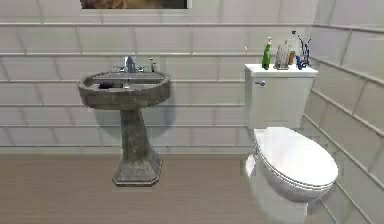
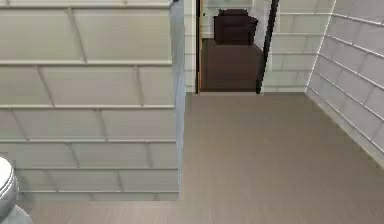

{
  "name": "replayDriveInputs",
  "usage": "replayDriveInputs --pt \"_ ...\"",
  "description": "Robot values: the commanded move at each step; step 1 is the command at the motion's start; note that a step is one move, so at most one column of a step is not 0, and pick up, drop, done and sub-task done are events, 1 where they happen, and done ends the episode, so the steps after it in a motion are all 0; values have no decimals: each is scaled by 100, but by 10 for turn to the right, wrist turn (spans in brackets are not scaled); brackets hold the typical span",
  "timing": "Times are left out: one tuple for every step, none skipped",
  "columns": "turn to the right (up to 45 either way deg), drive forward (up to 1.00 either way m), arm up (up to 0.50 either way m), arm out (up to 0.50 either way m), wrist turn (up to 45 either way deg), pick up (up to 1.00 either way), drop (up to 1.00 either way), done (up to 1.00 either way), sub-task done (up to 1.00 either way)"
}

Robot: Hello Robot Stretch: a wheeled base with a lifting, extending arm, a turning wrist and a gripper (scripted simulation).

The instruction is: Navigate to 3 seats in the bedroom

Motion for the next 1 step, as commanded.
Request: replayDriveInputs --pt "450 0 0 0 0 0 0 0 0"
